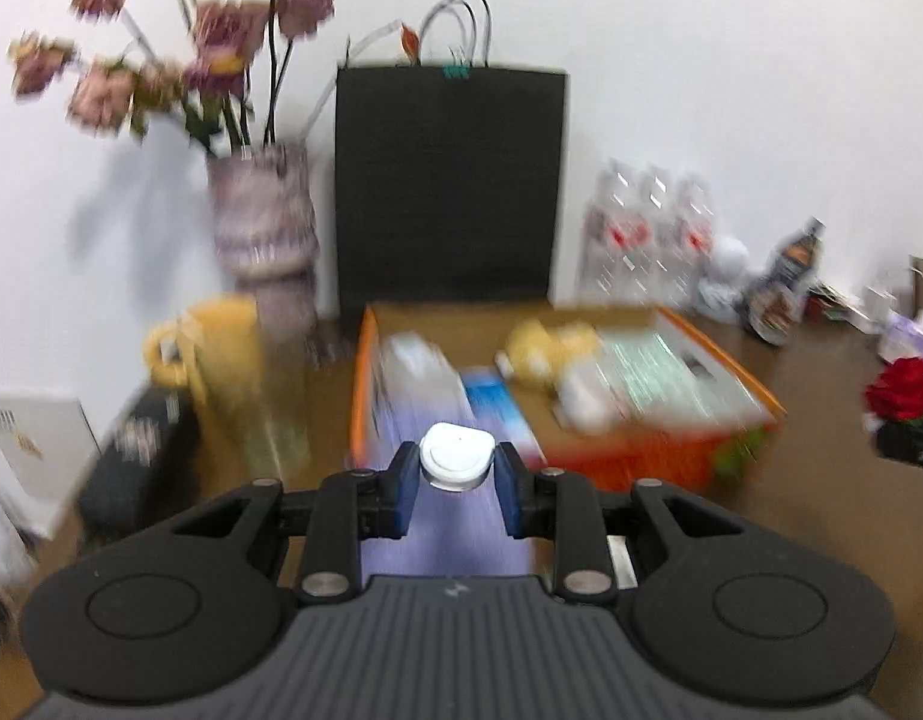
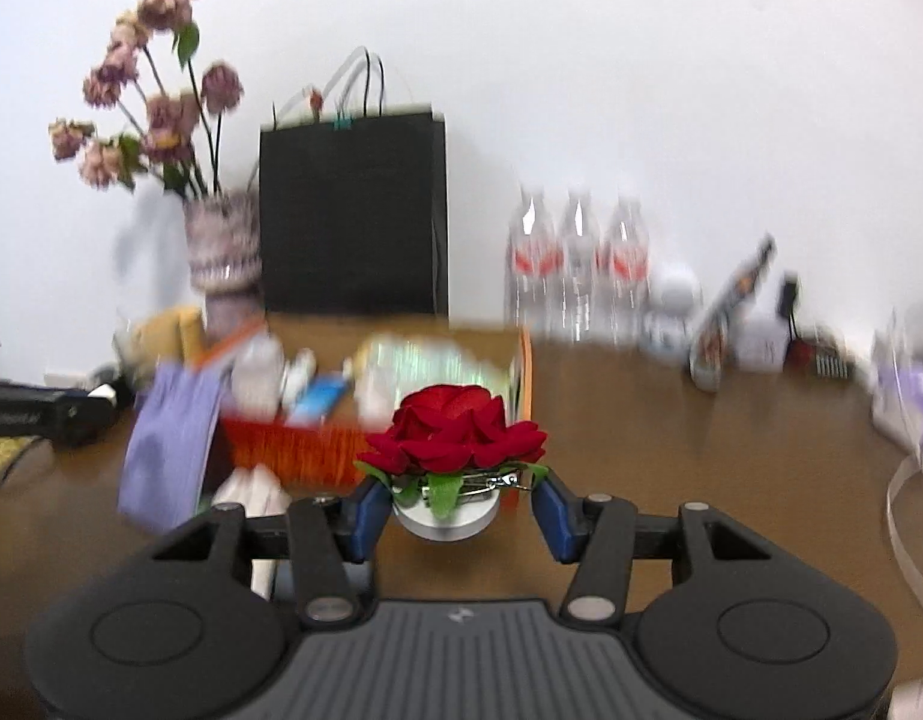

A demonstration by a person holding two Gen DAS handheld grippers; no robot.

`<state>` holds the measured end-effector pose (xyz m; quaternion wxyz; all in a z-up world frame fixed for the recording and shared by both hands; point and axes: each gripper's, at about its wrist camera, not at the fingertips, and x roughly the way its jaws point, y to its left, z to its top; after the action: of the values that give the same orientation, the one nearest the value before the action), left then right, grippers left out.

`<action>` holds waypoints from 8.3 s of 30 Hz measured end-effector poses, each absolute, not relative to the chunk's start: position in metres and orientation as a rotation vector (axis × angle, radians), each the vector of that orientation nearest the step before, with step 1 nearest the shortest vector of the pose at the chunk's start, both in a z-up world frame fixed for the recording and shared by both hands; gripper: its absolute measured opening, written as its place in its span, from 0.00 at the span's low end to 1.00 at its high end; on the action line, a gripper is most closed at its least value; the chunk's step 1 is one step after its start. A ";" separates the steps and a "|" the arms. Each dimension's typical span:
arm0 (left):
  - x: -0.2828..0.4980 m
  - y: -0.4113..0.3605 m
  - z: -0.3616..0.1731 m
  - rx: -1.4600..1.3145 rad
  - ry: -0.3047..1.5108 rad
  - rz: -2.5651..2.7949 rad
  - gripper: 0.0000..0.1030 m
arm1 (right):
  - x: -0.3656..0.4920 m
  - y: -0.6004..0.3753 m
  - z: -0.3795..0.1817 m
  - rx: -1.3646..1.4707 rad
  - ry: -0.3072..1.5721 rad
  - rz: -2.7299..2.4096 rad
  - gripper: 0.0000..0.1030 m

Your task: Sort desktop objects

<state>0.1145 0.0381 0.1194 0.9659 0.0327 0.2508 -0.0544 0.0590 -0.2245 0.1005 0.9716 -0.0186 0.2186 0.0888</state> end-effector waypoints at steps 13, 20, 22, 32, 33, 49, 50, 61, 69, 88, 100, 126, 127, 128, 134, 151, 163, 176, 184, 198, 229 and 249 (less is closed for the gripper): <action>0.290 0.055 0.084 0.061 0.812 -0.079 0.29 | 0.308 -0.198 0.114 -0.028 0.651 0.201 0.49; 0.289 0.046 0.088 0.079 0.823 -0.127 0.69 | 0.376 -0.190 0.069 -0.036 0.799 0.132 0.79; 0.286 0.045 0.095 0.079 0.794 -0.089 0.83 | 0.377 -0.194 0.070 -0.010 0.818 0.122 0.79; 0.265 0.045 0.126 0.038 0.836 -0.062 0.84 | 0.332 -0.202 0.099 -0.024 0.908 0.158 0.80; 0.260 0.044 0.129 0.039 0.843 -0.067 0.84 | 0.325 -0.202 0.102 -0.019 0.912 0.167 0.80; 0.040 0.030 0.076 -0.071 0.615 -0.067 1.00 | 0.076 -0.204 0.068 0.056 0.714 0.245 0.88; 0.023 0.027 0.065 -0.066 0.613 -0.075 1.00 | 0.068 -0.202 0.061 0.049 0.711 0.243 0.88; -0.024 0.016 0.006 0.035 0.689 -0.030 1.00 | -0.007 -0.188 -0.002 -0.012 0.685 0.230 0.91; -0.015 0.002 0.003 0.027 0.702 -0.035 1.00 | -0.005 -0.184 -0.008 -0.005 0.705 0.200 1.00; -0.011 0.003 0.002 0.025 0.703 -0.042 1.00 | -0.003 -0.180 -0.009 -0.044 0.713 0.184 1.00; -0.010 0.003 0.002 0.026 0.703 -0.041 1.00 | -0.003 -0.180 -0.009 -0.045 0.713 0.185 1.00; -0.009 0.003 0.003 0.023 0.703 -0.037 1.00 | -0.002 -0.180 -0.009 -0.046 0.711 0.186 1.00; -0.009 0.003 0.003 0.023 0.703 -0.037 1.00 | -0.002 -0.180 -0.009 -0.046 0.711 0.186 1.00; -0.009 0.003 0.003 0.023 0.703 -0.037 1.00 | -0.002 -0.180 -0.009 -0.046 0.711 0.186 1.00; -0.009 0.003 0.003 0.023 0.704 -0.037 1.00 | -0.002 -0.180 -0.009 -0.046 0.711 0.186 1.00; -0.009 0.004 0.003 0.022 0.704 -0.034 1.00 | -0.002 -0.180 -0.009 -0.047 0.711 0.182 1.00; -0.019 0.018 0.015 -0.056 0.627 -0.187 1.00 | -0.001 -0.184 -0.004 -0.041 0.698 0.224 0.87; 0.067 0.008 0.019 -0.211 0.778 -0.240 0.35 | 0.077 -0.158 0.050 -0.002 0.568 0.496 0.54; 0.019 0.046 0.026 -0.227 0.752 -0.165 0.32 | 0.100 -0.097 0.032 -0.142 0.662 0.509 0.50; -0.011 0.051 0.030 -0.175 0.695 -0.127 0.65 | 0.091 -0.089 0.030 -0.136 0.701 0.510 0.50; 0.004 0.050 0.019 -0.150 0.725 -0.099 0.31 | 0.170 -0.065 0.018 -0.191 0.909 0.451 0.51; -0.037 0.002 0.040 -0.211 0.730 -0.251 0.31 | -0.004 -0.186 0.041 -0.065 0.798 0.349 0.51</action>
<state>-0.0367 0.0017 0.0397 0.9211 -0.1027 0.3552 -0.1224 -0.0042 -0.1865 0.0410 0.9062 -0.0312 0.3863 0.1689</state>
